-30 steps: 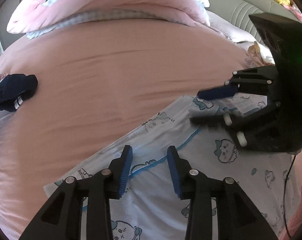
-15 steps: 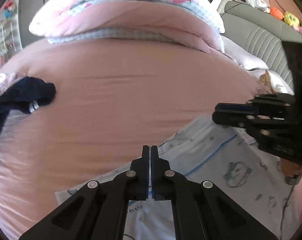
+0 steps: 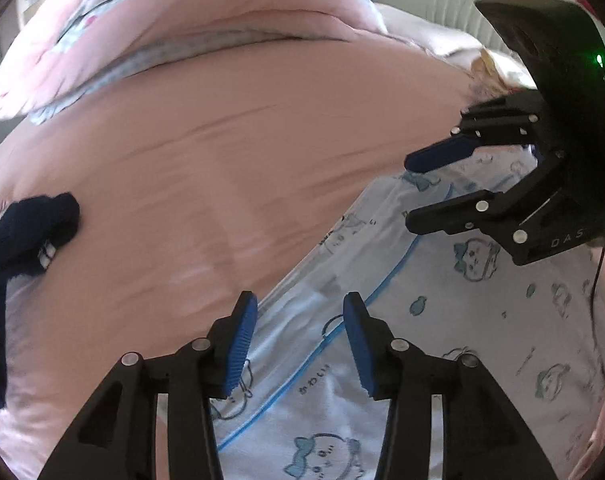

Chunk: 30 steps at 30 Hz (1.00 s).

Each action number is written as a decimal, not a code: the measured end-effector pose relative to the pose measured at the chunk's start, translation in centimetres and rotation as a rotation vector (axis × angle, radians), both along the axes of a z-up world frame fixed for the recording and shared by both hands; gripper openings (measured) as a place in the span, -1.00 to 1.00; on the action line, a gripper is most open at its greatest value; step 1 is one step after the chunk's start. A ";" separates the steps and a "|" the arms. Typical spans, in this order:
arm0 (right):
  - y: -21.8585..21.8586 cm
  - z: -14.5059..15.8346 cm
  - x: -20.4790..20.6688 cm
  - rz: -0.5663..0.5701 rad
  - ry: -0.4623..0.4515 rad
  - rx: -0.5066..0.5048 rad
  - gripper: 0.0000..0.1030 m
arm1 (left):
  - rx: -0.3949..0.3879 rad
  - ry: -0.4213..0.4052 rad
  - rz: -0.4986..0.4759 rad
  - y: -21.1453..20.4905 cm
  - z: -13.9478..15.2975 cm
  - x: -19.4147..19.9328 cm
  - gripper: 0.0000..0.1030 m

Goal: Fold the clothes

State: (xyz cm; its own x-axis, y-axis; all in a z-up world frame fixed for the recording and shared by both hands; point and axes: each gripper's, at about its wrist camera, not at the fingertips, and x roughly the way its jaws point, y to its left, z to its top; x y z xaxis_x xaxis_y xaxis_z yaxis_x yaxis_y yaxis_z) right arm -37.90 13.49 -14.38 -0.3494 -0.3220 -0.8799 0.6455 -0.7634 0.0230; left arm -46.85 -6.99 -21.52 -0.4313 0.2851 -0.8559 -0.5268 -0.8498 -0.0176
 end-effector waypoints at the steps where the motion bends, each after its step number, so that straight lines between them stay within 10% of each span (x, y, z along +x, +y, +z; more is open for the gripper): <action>1: -0.2 -0.2 0.1 0.002 0.000 0.014 -0.03 | 0.003 -0.012 -0.003 0.0 -0.2 -0.1 -0.20; 9: -0.7 -0.3 -0.1 0.003 -0.002 0.019 -0.03 | 0.053 -0.044 0.022 -0.2 -0.1 -0.6 -0.86; 24: -0.3 1.4 0.9 -0.050 0.055 -0.034 -0.03 | 0.065 0.130 0.176 0.4 2.0 0.7 -0.94; 30: -0.8 -2.9 -2.1 -0.139 0.049 0.136 -0.03 | 0.131 0.122 0.311 -2.1 3.0 2.5 -0.85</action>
